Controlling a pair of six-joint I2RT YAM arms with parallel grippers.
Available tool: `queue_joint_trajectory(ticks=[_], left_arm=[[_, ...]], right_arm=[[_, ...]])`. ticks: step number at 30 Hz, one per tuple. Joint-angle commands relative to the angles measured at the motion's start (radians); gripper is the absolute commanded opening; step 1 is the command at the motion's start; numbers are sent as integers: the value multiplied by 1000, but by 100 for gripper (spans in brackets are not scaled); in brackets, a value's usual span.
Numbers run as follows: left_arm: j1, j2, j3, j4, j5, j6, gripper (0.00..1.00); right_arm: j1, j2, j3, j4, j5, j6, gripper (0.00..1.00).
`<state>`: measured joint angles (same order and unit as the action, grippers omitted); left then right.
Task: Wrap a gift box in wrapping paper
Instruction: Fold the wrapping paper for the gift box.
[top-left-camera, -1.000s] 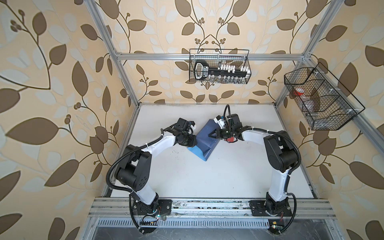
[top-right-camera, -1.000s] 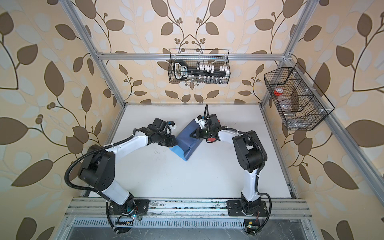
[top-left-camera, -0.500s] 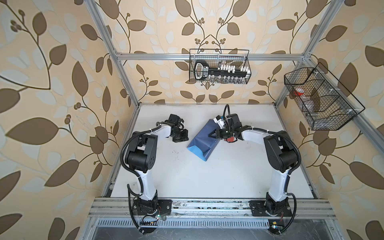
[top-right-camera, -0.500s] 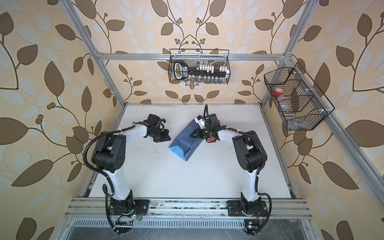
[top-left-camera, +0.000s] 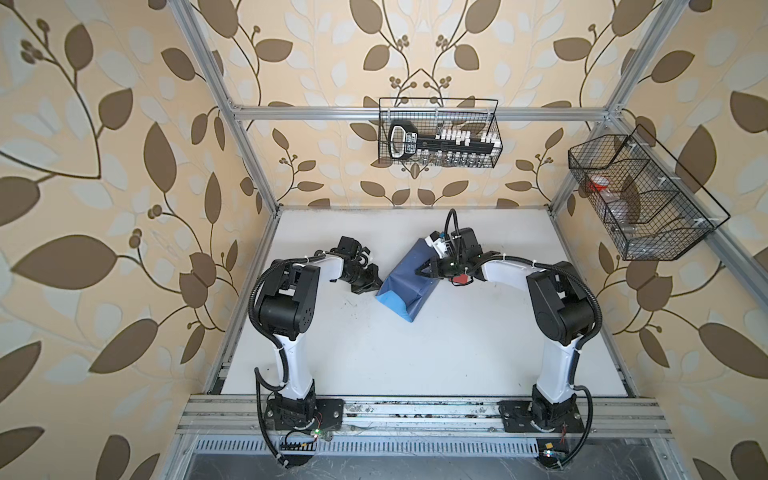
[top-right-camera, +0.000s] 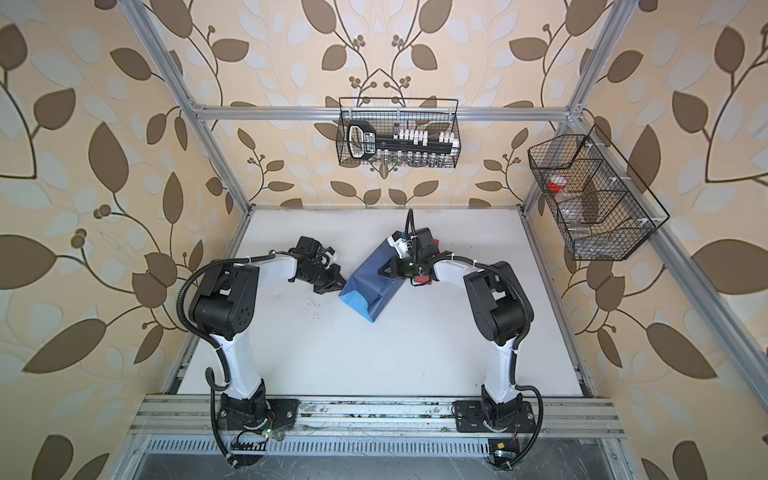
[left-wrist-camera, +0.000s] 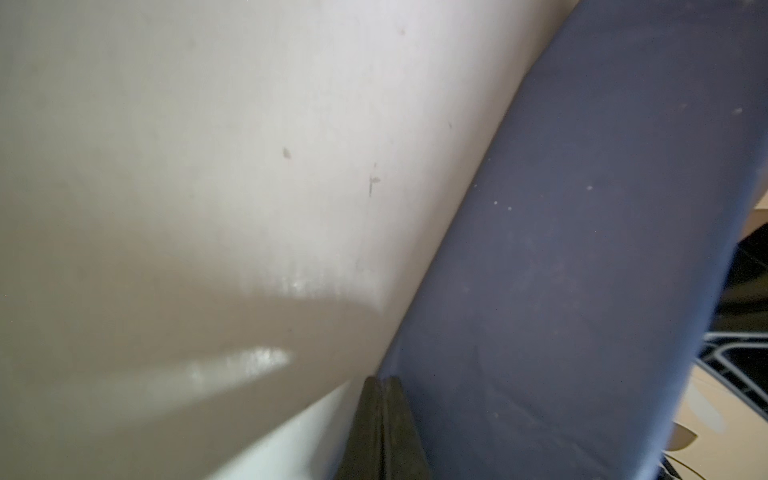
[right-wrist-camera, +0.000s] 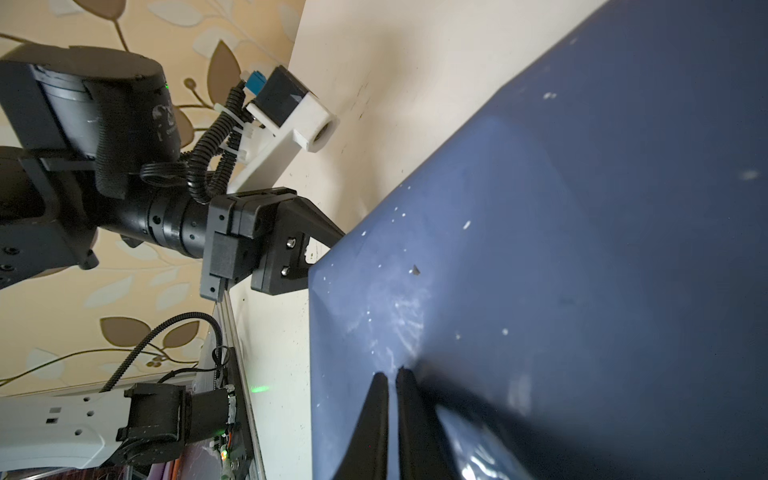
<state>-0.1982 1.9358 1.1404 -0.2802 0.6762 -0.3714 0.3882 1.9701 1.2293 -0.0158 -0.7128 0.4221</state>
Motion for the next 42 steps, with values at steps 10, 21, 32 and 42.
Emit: queue_joint_trajectory(ticks=[10, 21, 32, 42], left_arm=[[-42, -104, -65, 74, 48, -92, 4], [-70, -44, -59, 146, 106, -166, 4], [-70, 55, -69, 183, 104, -238, 4], [-78, 27, -101, 300, 168, -307, 4]], right_arm=[[21, 59, -36, -128, 60, -8, 10], [15, 56, -53, -116, 54, -6, 10], [13, 66, -34, -136, 58, -15, 10], [17, 53, -48, -125, 54, -12, 10]])
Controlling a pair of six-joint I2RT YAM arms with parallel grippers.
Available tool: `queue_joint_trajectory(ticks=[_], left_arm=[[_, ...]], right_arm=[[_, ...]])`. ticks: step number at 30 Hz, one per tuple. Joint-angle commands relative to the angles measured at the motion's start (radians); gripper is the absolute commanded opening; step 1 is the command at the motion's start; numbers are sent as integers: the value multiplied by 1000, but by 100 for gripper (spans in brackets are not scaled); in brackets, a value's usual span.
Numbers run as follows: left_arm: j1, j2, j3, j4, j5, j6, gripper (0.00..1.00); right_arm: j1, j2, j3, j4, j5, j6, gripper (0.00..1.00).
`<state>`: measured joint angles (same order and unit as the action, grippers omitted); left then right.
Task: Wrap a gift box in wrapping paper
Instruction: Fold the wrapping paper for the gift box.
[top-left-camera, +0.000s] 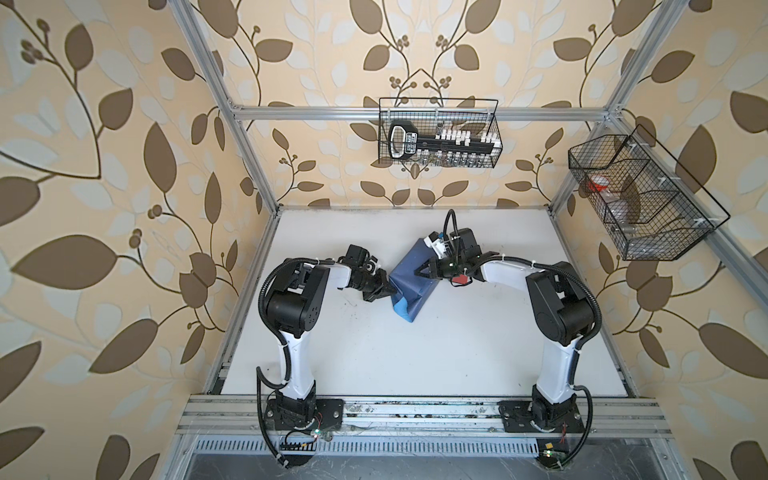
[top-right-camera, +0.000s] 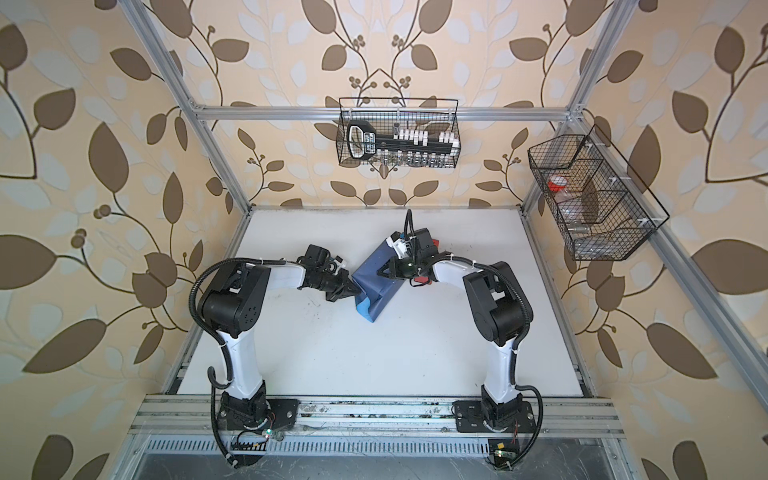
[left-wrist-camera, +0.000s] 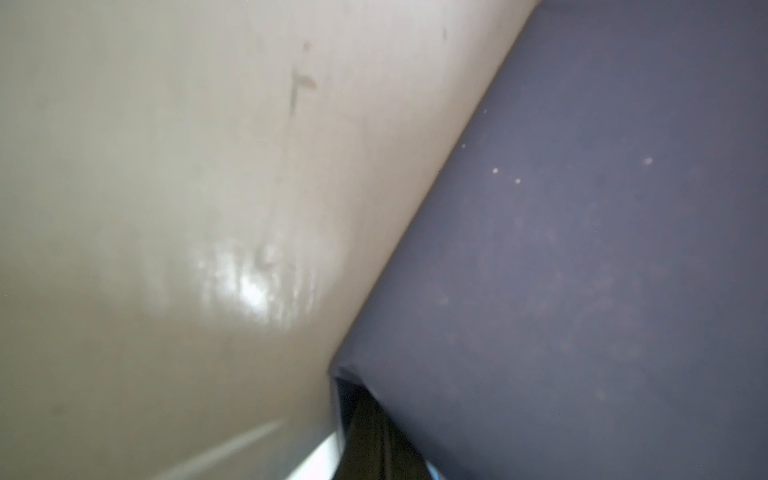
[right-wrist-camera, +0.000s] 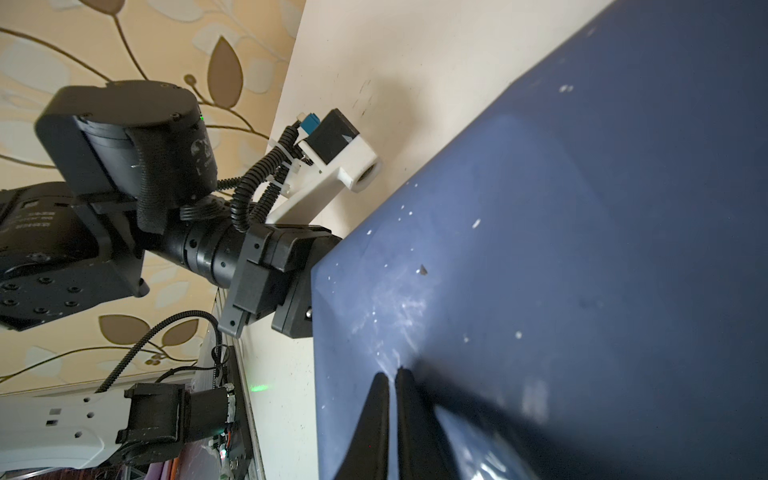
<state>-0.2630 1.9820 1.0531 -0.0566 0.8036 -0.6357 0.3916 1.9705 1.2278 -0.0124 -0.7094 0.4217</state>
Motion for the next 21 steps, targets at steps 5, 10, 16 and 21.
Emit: queue_joint_trajectory(ticks=[5, 10, 16, 21], left_arm=[[-13, -22, -30, 122, 46, -74, 5], [-16, 17, -20, 151, 70, -91, 5], [-13, 20, -8, -3, -1, 30, 5], [-7, -59, -64, -82, -101, 67, 7]], right_arm=[[12, 61, -50, -130, 52, -12, 9], [13, 69, -46, -125, 51, -17, 9], [15, 66, -44, -131, 49, -20, 9], [12, 56, -47, -144, 48, -26, 9]])
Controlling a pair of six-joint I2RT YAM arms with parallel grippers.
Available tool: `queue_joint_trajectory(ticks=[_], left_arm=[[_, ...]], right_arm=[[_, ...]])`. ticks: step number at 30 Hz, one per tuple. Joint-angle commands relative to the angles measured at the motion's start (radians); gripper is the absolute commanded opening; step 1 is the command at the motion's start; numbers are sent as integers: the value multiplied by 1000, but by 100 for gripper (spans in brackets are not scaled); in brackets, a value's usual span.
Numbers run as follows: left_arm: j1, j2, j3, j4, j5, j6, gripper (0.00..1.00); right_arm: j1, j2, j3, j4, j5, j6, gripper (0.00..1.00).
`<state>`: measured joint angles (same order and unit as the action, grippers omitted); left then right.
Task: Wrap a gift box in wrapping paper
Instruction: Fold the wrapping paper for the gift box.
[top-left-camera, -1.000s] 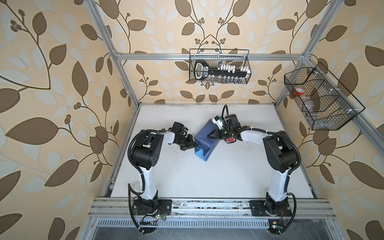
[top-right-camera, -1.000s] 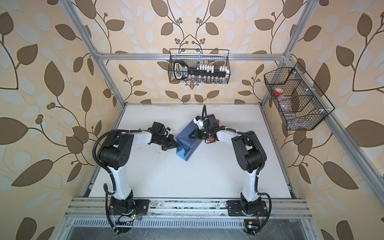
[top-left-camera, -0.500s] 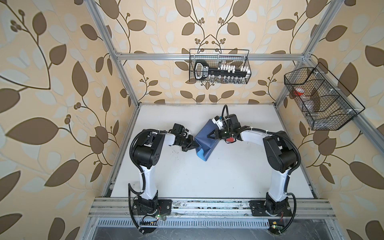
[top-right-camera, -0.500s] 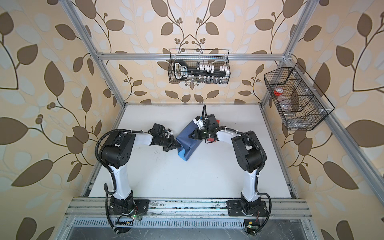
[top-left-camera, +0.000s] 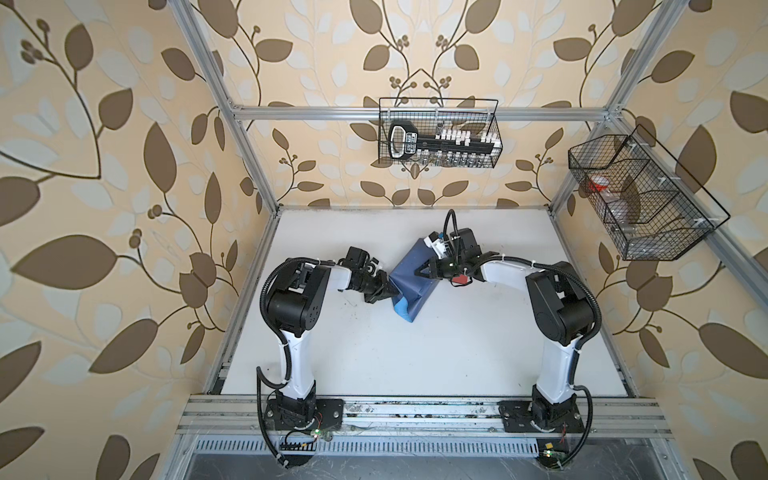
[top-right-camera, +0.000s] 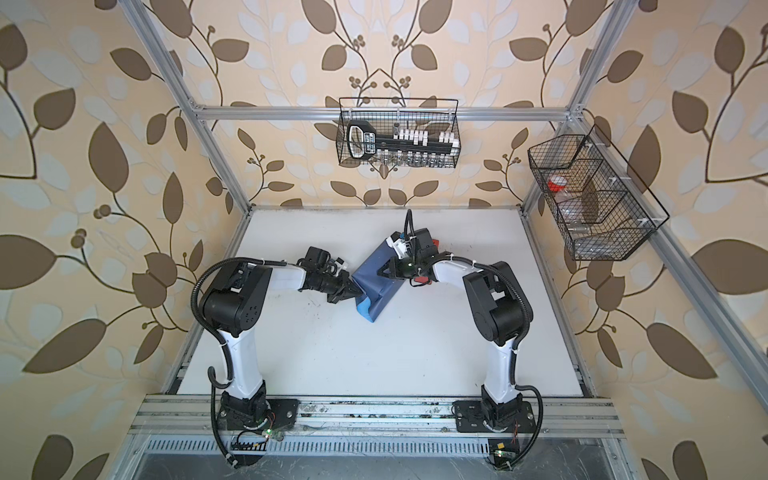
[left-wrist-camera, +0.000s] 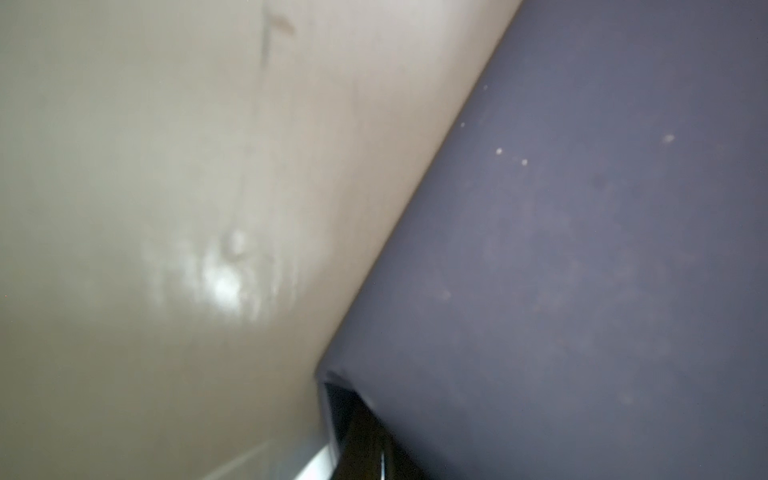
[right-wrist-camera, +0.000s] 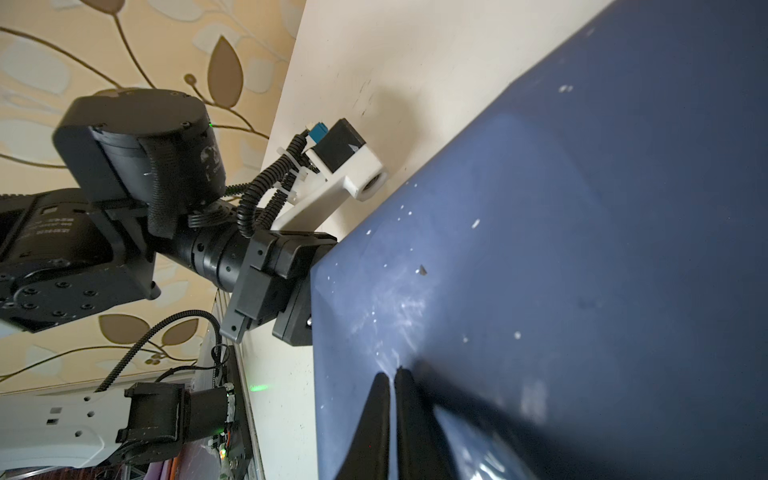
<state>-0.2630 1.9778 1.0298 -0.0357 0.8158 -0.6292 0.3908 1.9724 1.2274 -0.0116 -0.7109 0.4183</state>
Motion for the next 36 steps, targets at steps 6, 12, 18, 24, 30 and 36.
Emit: queue_joint_trajectory(ticks=[6, 12, 18, 24, 30, 36], left_arm=[[-25, -117, -97, -158, -134, 106, 10], [-52, -122, -97, -222, -164, 140, 9], [-65, -176, -131, -287, -255, 154, 6], [-75, -236, -109, -323, -238, 215, 10], [-71, -349, 113, -516, -223, 483, 41], [-38, -414, 328, -698, -319, 1038, 54]], right_arm=[[7, 56, -34, -163, 50, -35, 9], [3, 61, -21, -181, 49, -52, 9], [-6, 55, -19, -197, 51, -69, 9], [-6, 49, -12, -199, 47, -70, 9], [-6, 48, -1, -193, 39, -56, 9], [21, 0, 87, -244, 26, -52, 11]])
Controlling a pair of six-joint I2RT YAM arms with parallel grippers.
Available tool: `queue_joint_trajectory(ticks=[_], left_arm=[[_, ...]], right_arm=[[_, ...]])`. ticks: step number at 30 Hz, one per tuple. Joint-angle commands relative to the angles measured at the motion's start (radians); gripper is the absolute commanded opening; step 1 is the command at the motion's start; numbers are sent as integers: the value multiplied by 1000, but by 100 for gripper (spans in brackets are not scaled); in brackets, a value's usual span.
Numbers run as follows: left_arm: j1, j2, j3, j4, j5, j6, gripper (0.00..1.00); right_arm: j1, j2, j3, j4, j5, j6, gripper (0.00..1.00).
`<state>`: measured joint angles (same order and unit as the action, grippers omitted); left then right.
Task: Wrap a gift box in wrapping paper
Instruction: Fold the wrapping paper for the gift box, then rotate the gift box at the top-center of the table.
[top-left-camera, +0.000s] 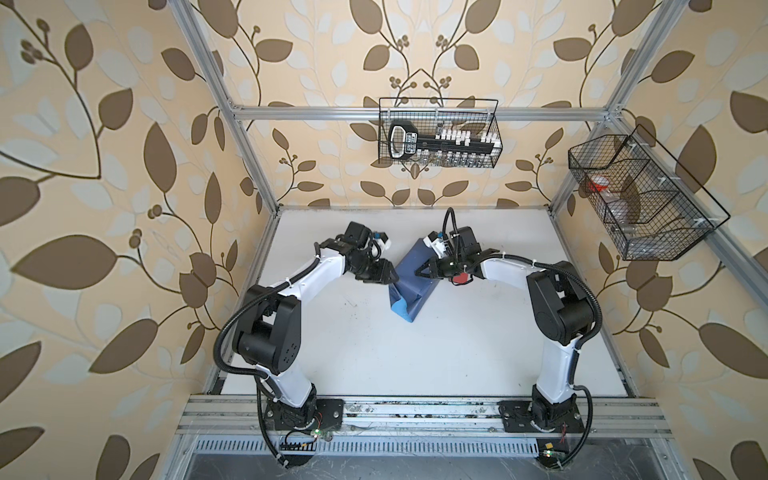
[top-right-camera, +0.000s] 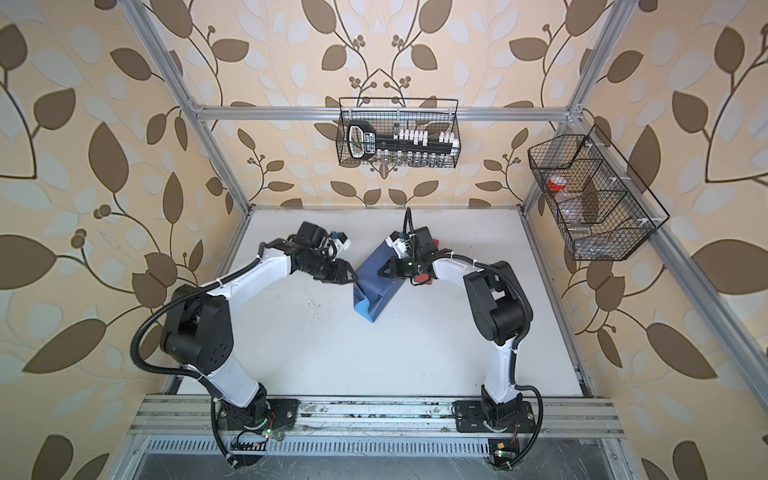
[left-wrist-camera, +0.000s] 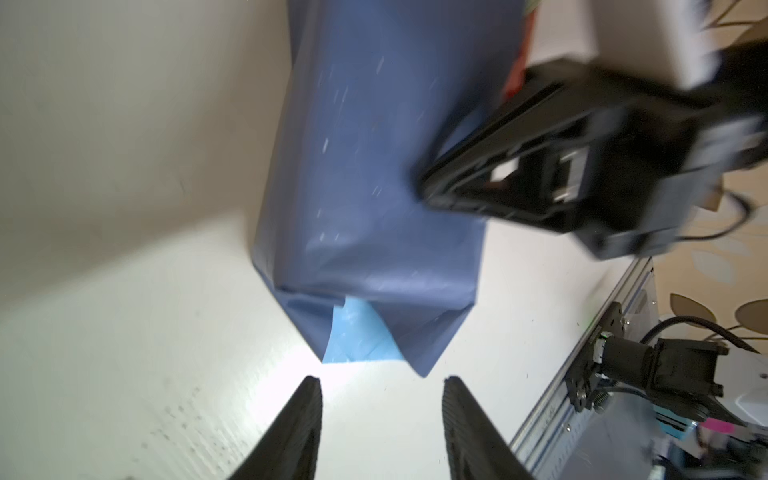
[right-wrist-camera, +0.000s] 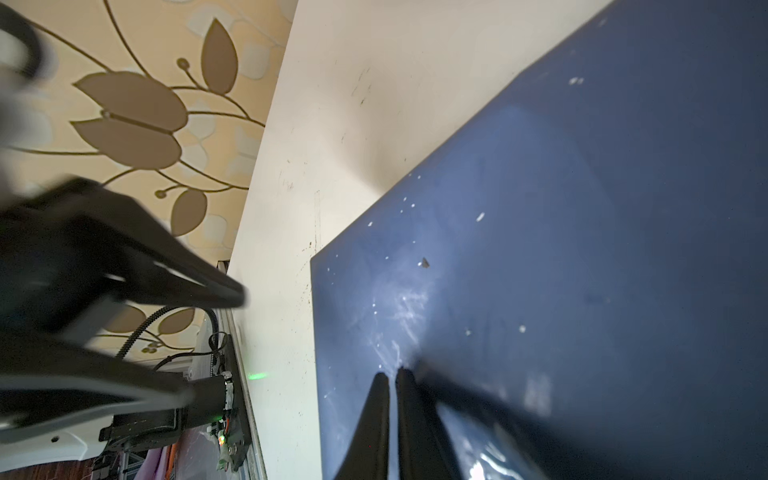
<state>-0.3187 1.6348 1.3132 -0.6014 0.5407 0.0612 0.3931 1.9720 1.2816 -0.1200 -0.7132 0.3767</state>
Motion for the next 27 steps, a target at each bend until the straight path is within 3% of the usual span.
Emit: queue_joint_trajectory(ticks=[1, 5, 7, 12, 17, 22, 27], left_arm=[[20, -79, 48, -140, -44, 484, 58], [20, -73, 25, -221, -64, 1128, 77], [17, -53, 50, -226, -76, 1241, 80], [17, 7, 91, -245, -50, 1444, 89], [17, 68, 52, -181, -140, 1603, 96], [17, 106, 44, -91, -156, 1588, 99], [15, 128, 29, -36, -140, 1627, 99]], right_arm=[[20, -12, 51, -144, 24, -8, 13], [13, -75, 70, -157, 15, 33, 25], [6, -127, 41, -145, 15, 53, 31], [-18, -266, -120, -105, 70, 110, 48], [-41, -334, -267, -45, 120, 177, 61], [-49, -292, -261, -7, 153, 229, 65], [-50, -176, -151, 13, 134, 243, 66]])
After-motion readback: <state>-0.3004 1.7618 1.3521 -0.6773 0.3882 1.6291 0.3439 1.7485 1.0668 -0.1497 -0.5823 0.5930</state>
